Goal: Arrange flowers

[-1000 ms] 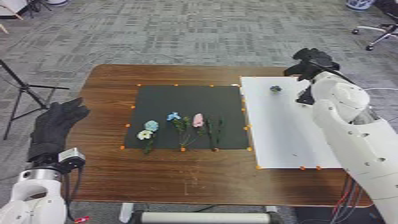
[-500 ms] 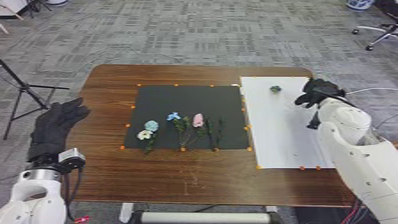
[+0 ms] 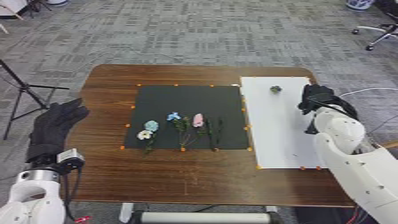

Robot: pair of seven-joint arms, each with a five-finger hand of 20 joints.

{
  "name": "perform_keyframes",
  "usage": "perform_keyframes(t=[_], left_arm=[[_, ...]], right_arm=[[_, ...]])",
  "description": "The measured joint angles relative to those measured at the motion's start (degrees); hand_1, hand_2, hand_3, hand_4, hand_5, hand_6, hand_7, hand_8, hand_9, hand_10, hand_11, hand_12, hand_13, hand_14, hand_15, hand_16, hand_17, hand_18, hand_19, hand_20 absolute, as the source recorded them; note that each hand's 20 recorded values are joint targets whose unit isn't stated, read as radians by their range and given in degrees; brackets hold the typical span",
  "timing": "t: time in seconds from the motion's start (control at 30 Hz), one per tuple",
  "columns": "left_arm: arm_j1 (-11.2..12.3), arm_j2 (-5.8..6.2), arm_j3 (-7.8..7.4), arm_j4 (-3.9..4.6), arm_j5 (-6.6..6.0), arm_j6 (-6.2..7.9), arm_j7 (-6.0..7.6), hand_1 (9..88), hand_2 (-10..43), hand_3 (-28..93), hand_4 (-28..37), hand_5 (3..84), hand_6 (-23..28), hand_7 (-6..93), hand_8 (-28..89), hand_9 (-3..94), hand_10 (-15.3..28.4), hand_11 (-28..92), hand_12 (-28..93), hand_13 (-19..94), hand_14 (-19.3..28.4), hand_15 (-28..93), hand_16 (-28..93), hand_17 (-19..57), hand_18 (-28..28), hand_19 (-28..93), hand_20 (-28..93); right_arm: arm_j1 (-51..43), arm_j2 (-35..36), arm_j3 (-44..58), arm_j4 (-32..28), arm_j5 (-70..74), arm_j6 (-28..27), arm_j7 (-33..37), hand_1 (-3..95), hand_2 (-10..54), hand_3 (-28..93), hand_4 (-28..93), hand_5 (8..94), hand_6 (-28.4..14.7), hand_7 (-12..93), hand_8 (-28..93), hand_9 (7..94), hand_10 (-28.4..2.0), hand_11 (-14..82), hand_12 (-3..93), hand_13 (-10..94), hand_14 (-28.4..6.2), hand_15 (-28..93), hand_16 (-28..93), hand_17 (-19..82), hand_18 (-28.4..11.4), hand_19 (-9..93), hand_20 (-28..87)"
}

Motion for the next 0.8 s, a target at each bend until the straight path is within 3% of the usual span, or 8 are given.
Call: perform_keyframes(t=[0.17, 0.33, 0.53, 0.8], left_arm=[[-0.04, 0.2, 0.0, 0.0, 0.0, -0.01, -0.27, 18.8, 10.7, 67, -28.3, 52.0, 2.9, 16.6, -6, 50.0, 15.2, 26, 16, 39, 19.0, 23, 2, 6.1, 12.9, 11, 18], [-0.21, 0.36, 0.09, 0.07, 0.0, -0.07, -0.3, 18.8, 10.7, 67, -28.3, 52.1, 2.9, 16.6, -6, 50.1, 15.3, 26, 16, 39, 19.1, 23, 2, 6.1, 12.9, 11, 18], [-0.63, 0.29, 0.48, 0.17, 0.02, -0.22, -0.03, 18.8, 10.7, 67, -28.3, 52.1, 2.9, 16.8, -6, 50.0, 15.3, 26, 16, 39, 19.1, 23, 2, 6.1, 12.9, 11, 17], [-0.54, -0.53, 0.9, 0.05, -0.11, -0.41, 0.17, 18.7, 10.7, 68, -28.3, 52.2, 2.9, 16.8, -6, 50.1, 15.3, 26, 16, 39, 19.0, 23, 2, 6.1, 12.9, 11, 17]], right_arm=[[2.98, 2.69, -4.69, -2.42, 7.14, 6.42, -0.05, 59.9, -3.2, 51, -14, 79.0, -0.9, 14, 8, 81.9, -13.7, 16.8, 21.7, 79, -8.6, 58, 32, 43, -22.6, 84, 56], [11.17, 3.14, -12.71, -4.64, 9.42, 8.41, -2.89, 59.0, -3.3, 52, -13, 79.0, -0.7, 14, 8, 81.5, -13.2, 16.2, 21.7, 79, -8.2, 58, 32, 43, -22.4, 84, 56], [21.08, -0.8, -21.47, -4.89, 9.97, 4.65, -11.23, 58.7, -3.2, 52, -14, 78.9, -0.3, 14, 7, 81.1, -13.0, 15.5, 21.7, 79, -7.9, 59, 32, 43, -22.1, 85, 56], [21.34, -8.04, -25.58, -5.32, 6.84, -0.22, -13.84, 58.6, -4.0, 54, -15, 78.2, 0.3, 14, 6, 80.6, -12.2, 13.6, 22.4, 79, -7.5, 60, 32, 43, -21.7, 86, 55]])
